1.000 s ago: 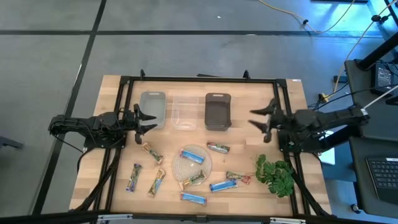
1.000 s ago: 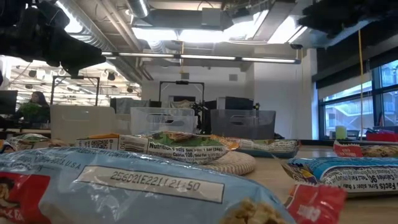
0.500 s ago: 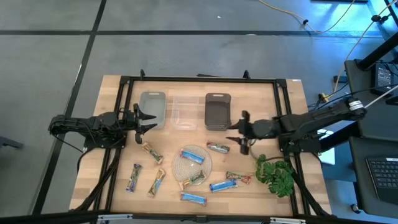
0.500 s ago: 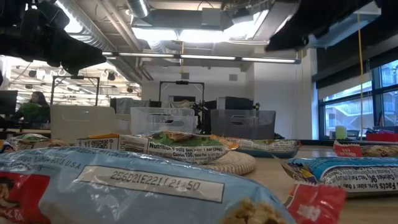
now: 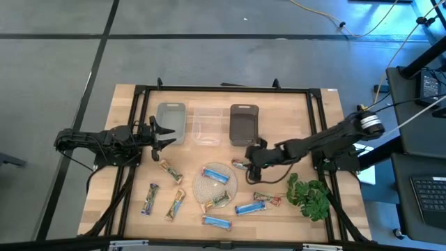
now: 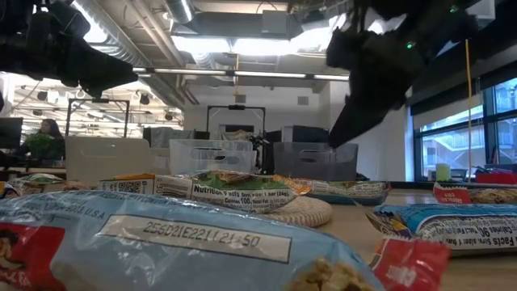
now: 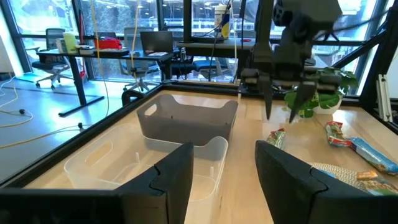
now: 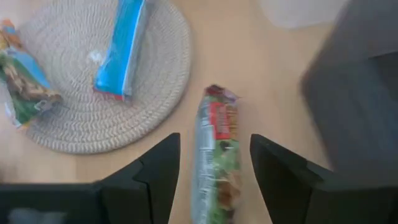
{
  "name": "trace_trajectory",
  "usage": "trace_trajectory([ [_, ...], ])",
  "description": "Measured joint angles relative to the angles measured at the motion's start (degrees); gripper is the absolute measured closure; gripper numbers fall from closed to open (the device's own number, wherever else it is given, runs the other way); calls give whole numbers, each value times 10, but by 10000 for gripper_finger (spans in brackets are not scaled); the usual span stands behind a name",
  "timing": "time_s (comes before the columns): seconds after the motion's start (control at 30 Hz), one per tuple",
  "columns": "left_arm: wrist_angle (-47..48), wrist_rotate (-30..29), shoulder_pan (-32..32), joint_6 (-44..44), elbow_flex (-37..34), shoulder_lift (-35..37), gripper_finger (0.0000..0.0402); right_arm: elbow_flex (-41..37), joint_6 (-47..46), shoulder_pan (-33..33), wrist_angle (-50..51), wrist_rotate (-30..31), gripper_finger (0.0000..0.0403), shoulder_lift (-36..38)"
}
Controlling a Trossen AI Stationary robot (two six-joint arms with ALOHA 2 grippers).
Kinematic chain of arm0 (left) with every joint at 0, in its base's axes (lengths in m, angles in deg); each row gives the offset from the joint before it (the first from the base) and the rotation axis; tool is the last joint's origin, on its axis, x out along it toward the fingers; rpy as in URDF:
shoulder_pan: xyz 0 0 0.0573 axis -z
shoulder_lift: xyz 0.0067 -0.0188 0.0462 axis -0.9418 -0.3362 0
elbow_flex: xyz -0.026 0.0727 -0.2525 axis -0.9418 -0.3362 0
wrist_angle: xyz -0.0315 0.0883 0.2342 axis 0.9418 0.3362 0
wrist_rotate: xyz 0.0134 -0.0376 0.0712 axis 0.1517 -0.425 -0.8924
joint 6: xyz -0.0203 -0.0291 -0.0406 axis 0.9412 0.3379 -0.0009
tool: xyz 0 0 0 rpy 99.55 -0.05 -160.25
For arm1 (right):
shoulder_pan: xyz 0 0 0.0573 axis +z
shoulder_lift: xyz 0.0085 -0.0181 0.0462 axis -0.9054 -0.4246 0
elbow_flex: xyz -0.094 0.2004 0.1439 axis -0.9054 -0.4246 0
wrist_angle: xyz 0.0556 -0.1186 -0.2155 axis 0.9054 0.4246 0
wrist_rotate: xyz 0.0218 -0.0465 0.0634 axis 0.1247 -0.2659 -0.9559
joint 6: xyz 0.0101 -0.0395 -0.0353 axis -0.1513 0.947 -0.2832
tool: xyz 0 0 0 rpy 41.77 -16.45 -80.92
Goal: Pick and place Granola Bars by type
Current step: Put the red granola bar into the black bin
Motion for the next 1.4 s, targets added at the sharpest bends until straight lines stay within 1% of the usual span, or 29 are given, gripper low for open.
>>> trace_trajectory([
  [0.17, 0, 0, 0, 0, 0, -1, 236, 25, 11, 0, 2, -4, 205, -60],
  [0.37, 0, 0, 0, 0, 0, -1, 238, 34, 10, 0, 1, -2, 205, -105],
  [0.6, 0, 0, 0, 0, 0, -1, 237, 34, 14, 0, 24, 46, 205, -117],
  [0.77, 0, 0, 0, 0, 0, -1, 237, 35, 12, -5, 60, 43, 205, -120],
  [1.0, 0, 0, 0, 0, 0, -1, 238, 34, 14, -5, 62, 42, 208, -121],
  [1.1, 0, 0, 0, 0, 0, -1, 239, 34, 20, -7, 62, 27, 226, -121],
  [1.23, 0, 0, 0, 0, 0, -1, 240, 34, 30, -11, 62, 3, 263, -121],
  [1.4, 0, 0, 0, 0, 0, -1, 240, 34, 29, -12, 63, -2, 306, -121],
])
